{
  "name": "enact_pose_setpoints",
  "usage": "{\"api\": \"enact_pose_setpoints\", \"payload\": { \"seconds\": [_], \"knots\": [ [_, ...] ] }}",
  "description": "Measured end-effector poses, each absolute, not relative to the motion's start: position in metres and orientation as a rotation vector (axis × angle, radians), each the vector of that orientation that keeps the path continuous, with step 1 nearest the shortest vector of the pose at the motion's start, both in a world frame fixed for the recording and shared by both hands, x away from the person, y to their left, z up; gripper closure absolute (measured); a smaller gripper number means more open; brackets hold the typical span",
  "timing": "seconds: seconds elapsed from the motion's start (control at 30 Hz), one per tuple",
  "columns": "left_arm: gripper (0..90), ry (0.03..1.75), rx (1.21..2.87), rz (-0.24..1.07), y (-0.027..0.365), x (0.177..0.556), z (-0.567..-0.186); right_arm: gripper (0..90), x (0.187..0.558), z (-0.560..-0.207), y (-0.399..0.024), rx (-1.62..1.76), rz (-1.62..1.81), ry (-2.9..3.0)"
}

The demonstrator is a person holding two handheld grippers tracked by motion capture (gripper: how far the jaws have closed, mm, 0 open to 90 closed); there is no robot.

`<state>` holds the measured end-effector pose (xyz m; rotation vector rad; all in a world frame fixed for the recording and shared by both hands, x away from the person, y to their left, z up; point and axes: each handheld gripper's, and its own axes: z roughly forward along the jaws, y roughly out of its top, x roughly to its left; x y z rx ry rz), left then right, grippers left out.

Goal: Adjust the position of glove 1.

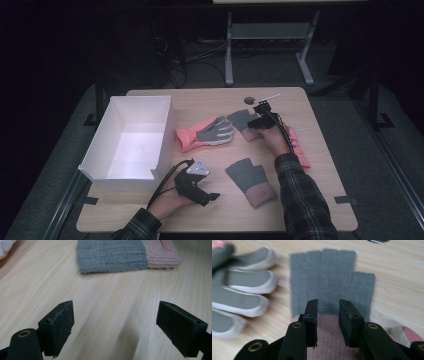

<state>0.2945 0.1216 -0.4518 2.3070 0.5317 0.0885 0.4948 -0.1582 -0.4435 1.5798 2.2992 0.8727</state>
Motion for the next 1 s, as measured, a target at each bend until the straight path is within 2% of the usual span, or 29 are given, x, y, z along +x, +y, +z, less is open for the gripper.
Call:
{"api": "enact_pose_setpoints", "payload": {
  "seconds": [0.47, 0.8, 1.0],
  "knots": [
    [14.5, 0.522, 2.325, 0.084, 0.121, 0.294, -0.452, 69.1, 0.501, -0.454, -0.152, 1.602, 0.862, 2.293],
    [14.5, 0.528, 2.323, 0.079, 0.119, 0.294, -0.454, 84.9, 0.501, -0.456, -0.147, 1.583, 0.816, 2.302],
    [14.5, 0.522, 2.336, 0.08, 0.121, 0.295, -0.453, 86.6, 0.5, -0.453, -0.148, 1.571, 0.827, 2.31]
  ]
}}
